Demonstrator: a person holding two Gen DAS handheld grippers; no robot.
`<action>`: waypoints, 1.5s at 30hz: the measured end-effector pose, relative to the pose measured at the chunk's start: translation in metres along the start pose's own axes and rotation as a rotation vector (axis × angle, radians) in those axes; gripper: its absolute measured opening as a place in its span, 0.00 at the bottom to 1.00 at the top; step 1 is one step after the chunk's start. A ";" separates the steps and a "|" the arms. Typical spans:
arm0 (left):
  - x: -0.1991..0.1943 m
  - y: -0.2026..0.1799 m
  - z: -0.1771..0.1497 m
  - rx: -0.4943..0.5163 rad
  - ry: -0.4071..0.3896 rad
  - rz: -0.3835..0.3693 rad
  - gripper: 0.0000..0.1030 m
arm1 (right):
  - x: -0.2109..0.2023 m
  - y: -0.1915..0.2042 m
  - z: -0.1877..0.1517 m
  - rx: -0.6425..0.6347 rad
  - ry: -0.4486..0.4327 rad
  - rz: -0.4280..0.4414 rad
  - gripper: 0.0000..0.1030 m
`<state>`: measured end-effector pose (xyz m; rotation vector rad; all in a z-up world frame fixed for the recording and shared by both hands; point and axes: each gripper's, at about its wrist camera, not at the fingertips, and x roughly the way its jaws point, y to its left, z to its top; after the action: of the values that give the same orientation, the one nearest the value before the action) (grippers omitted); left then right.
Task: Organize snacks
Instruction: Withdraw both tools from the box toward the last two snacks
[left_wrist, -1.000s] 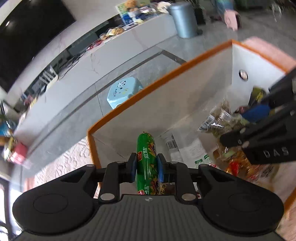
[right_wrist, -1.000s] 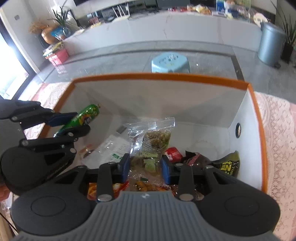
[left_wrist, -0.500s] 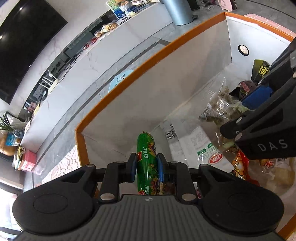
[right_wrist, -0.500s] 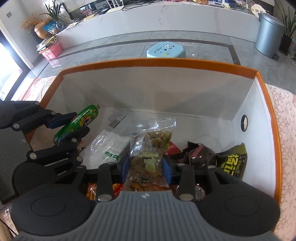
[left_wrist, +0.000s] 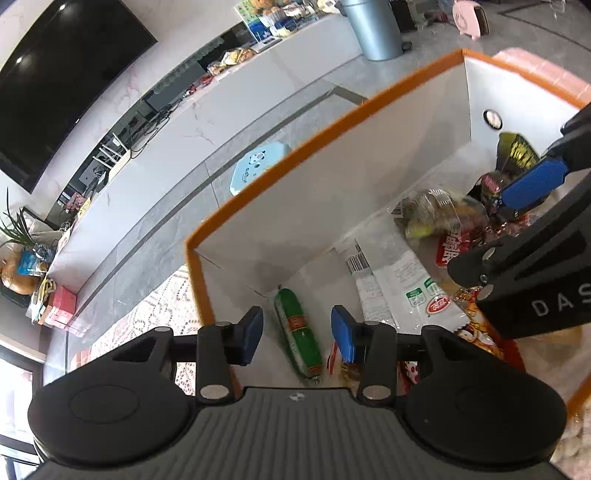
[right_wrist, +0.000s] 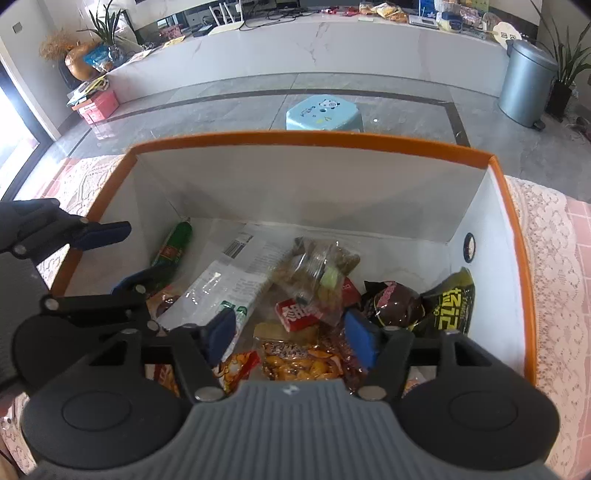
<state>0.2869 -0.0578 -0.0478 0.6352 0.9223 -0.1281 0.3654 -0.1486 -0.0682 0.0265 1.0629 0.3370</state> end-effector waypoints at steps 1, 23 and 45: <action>-0.004 0.002 -0.001 -0.005 -0.007 -0.001 0.50 | -0.003 0.001 -0.001 0.000 -0.004 -0.001 0.64; -0.134 0.017 -0.039 -0.111 -0.210 -0.063 0.58 | -0.121 0.039 -0.037 -0.061 -0.136 -0.013 0.74; -0.231 0.008 -0.152 -0.306 -0.530 -0.147 0.64 | -0.220 0.072 -0.174 -0.103 -0.420 0.055 0.84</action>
<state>0.0425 -0.0033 0.0685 0.2267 0.4590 -0.2663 0.1005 -0.1670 0.0472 0.0323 0.6286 0.4145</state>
